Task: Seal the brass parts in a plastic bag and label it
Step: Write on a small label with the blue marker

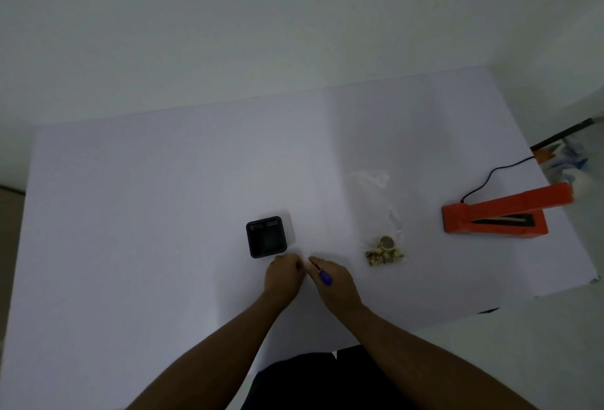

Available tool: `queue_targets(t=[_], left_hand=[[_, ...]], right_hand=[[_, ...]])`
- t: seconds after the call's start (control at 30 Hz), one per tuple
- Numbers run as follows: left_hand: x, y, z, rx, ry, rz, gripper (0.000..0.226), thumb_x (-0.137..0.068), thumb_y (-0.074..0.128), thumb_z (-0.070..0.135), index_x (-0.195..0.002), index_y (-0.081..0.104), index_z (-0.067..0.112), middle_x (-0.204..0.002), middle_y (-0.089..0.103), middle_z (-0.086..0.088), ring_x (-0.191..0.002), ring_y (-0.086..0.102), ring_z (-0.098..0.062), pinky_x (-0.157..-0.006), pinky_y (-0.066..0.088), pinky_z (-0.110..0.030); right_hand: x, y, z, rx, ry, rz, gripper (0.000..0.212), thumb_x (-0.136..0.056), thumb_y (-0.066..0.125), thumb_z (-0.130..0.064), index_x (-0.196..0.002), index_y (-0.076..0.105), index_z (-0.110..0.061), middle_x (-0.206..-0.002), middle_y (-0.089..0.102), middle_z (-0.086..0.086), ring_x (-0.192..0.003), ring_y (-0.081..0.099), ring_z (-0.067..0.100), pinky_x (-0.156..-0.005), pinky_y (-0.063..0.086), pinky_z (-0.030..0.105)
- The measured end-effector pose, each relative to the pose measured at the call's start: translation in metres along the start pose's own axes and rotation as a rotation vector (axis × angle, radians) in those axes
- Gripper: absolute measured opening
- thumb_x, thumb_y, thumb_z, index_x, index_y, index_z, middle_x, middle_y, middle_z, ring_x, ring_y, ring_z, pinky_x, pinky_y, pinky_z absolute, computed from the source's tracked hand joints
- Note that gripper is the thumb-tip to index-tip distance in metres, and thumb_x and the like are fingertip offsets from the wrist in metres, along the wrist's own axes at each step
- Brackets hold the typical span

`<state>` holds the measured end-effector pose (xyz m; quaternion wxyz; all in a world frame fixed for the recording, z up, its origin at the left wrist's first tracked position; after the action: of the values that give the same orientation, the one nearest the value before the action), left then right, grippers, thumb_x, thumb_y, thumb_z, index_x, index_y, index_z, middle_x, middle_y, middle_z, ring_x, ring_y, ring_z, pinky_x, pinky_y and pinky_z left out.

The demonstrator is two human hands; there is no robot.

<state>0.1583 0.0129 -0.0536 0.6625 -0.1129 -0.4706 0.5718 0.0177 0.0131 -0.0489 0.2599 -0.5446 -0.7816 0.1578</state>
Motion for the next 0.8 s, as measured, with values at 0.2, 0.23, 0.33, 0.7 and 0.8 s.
queue_targets(t=[0.2,0.23,0.33,0.7,0.8], left_hand=[[-0.010,0.001,0.000,-0.009,-0.077,-0.100,0.012,-0.087,0.058,0.018,-0.075,0.057,0.013,-0.080,0.065,-0.008,-0.069,0.057,-0.017,-0.065,0.050,-0.030],[-0.012,0.001,0.001,-0.006,-0.086,-0.117,0.012,-0.086,0.058,0.018,-0.076,0.055,0.013,-0.080,0.063,-0.008,-0.071,0.057,-0.018,-0.065,0.050,-0.031],[-0.017,0.001,0.004,-0.007,-0.106,-0.155,0.011,-0.086,0.057,0.014,-0.077,0.052,0.012,-0.080,0.059,-0.008,-0.074,0.056,-0.019,-0.064,0.045,-0.030],[-0.021,0.005,0.002,-0.039,-0.145,-0.177,0.013,-0.087,0.056,0.011,-0.095,0.062,0.002,-0.097,0.066,-0.016,-0.089,0.063,-0.027,-0.074,0.051,-0.034],[-0.021,0.006,0.002,-0.039,-0.145,-0.177,0.013,-0.088,0.056,0.011,-0.094,0.062,0.002,-0.096,0.066,-0.016,-0.088,0.063,-0.027,-0.072,0.049,-0.033]], right_hand=[[-0.003,0.003,0.003,0.014,-0.027,-0.052,0.053,-0.096,0.045,-0.052,-0.070,0.062,-0.009,-0.064,0.063,0.006,-0.057,0.057,0.017,-0.057,0.048,0.031],[-0.003,0.004,0.007,0.020,-0.029,-0.051,0.050,-0.096,0.046,-0.049,-0.072,0.063,-0.008,-0.065,0.064,0.007,-0.057,0.058,0.018,-0.058,0.049,0.035],[-0.003,0.006,0.015,0.019,0.002,-0.052,0.028,-0.092,0.055,-0.031,-0.079,0.065,-0.008,-0.070,0.066,0.006,-0.060,0.061,0.017,-0.058,0.052,0.036],[-0.007,0.015,0.027,0.056,-0.054,-0.059,0.033,-0.089,0.051,-0.027,-0.076,0.068,-0.003,-0.073,0.068,0.010,-0.065,0.063,0.021,-0.064,0.053,0.039],[-0.007,0.015,0.027,0.042,-0.038,-0.039,0.032,-0.091,0.052,-0.026,-0.069,0.063,-0.005,-0.067,0.064,0.010,-0.062,0.060,0.021,-0.060,0.051,0.038]])
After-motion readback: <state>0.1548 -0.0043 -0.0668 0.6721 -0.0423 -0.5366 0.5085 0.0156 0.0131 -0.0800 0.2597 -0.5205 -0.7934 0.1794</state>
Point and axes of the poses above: each hand's wrist, its own x-axis away from the middle knuckle, its own y-axis out of the palm, z = x × y, the point moved 1 cm from there along -x, towards the middle knuckle
